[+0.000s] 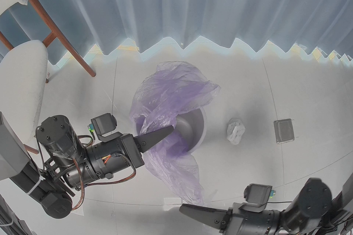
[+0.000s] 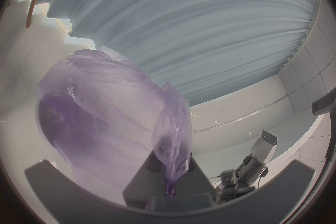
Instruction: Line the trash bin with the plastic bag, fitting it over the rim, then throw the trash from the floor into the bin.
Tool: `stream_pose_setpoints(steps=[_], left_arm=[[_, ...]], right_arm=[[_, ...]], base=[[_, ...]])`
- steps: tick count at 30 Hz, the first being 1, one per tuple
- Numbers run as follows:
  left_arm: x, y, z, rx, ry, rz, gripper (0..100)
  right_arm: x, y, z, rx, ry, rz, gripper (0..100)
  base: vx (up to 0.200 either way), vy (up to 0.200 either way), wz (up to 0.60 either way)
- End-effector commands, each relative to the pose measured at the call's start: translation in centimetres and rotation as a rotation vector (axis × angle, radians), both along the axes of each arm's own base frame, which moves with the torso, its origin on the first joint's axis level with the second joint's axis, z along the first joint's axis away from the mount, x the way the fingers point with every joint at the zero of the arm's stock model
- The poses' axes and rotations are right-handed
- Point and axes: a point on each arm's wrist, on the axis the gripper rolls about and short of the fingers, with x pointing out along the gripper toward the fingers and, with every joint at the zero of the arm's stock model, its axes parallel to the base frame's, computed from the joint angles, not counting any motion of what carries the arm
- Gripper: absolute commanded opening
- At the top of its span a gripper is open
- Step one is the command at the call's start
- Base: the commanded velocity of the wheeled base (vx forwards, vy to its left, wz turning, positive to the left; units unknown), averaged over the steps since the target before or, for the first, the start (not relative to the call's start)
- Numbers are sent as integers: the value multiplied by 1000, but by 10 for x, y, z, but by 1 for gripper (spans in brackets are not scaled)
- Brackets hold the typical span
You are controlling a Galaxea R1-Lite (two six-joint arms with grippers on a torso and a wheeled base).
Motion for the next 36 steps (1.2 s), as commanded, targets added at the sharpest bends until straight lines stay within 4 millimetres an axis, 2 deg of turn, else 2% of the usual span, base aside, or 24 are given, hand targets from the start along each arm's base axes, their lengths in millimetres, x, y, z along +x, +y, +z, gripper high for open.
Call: stream_pose_setpoints(steps=[1,2,3,8,11,14,19,20,24,28,32,36], left_arm=[[1,0,-2,6,4,3,0],[1,0,-2,7,5,3,0],[1,0,-2,7,5,1,0],[3,-1,-9,24,21,2,0],[5,-2,-17,48,32,4,0],[5,0,-21,64,39,13,0],[2,3,-27,97,38,14,0],[-1,5,-30,128,17,15,0],[-7,9,-39,247,-85,19,0],[-10,11,-45,302,-122,19,0],[-13,16,-61,414,-155,38,0],[-9,16,-70,476,-176,58,0]], right_arm=[[20,-22,42,159,-125,-82,0],[23,-23,44,163,-131,-88,0],[41,-29,53,194,-165,-125,0],[99,-49,74,244,-264,-166,0],[128,-49,77,234,-279,-163,0],[138,-42,67,183,-233,-170,0],[145,-45,44,104,-186,-204,0],[150,-52,38,79,-189,-234,100],[146,-56,21,4,-110,-244,100],[143,-50,17,-36,-60,-219,100],[144,-36,-7,-122,47,-208,100],[146,-34,-12,-108,59,-212,100]], base=[[0,0,0],[0,0,0],[0,0,0],[0,0,0],[0,0,0],[0,0,0],[0,0,0],[0,0,0],[0,0,0],[0,0,0],[0,0,0],[0,0,0]])
